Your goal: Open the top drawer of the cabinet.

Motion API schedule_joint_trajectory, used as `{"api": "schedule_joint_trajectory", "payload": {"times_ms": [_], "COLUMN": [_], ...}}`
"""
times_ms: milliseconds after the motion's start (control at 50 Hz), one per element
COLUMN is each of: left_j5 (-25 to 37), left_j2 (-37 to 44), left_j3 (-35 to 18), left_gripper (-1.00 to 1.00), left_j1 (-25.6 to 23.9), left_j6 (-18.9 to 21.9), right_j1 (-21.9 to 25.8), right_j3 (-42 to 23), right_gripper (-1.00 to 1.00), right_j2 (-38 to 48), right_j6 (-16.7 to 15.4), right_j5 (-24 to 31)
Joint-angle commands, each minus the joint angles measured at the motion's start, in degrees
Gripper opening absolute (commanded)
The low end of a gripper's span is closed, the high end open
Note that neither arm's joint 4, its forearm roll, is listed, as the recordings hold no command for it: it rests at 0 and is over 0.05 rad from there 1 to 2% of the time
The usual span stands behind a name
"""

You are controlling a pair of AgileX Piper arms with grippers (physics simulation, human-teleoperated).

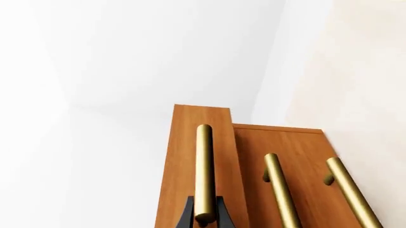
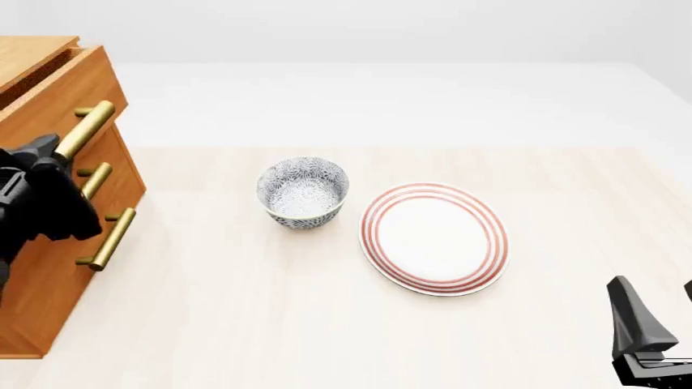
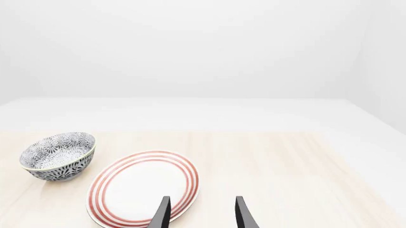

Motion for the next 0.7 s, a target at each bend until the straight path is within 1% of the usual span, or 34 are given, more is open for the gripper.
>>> {"api": "schedule_joint_trajectory", "payload": {"times_ms": [20, 60, 100, 180, 520, 680, 700], "left_j5": [-0.8, -0.7, -1.8, -0.9, -1.1, -2.2, -1.8], "left_j2": [-2.3, -2.5, -2.1, -3.4, -5.1, -4.7, -4.9], "left_j3": [2.2, 2.3, 3.1, 3.0, 4.8, 5.5, 5.2], "left_gripper": [-1.00, -1.00, -1.00, -1.00, -1.00, -1.00, -1.00], "left_j1": [-2.5, -2.7, -2.7, -3.5, -6.2, -7.2, -7.6], "left_j6": [0.0, -0.3, 0.4, -0.5, -0.5, -0.2, -0.6], "right_j1": [0.0, 0.0, 0.0, 0.0, 0.0, 0.0, 0.0], "right_j3": [0.0, 0.0, 0.0, 0.0, 0.0, 0.0, 0.0], "right_gripper": [1.00, 1.00, 1.00, 1.00, 1.00, 1.00, 1.00], "right_j2": [0.0, 0.0, 0.0, 0.0, 0.0, 0.0, 0.0], "right_j6": [0.0, 0.0, 0.0, 0.0, 0.0, 0.0, 0.0], "right_j5": [0.0, 0.0, 0.0, 0.0, 0.0, 0.0, 0.0]}}
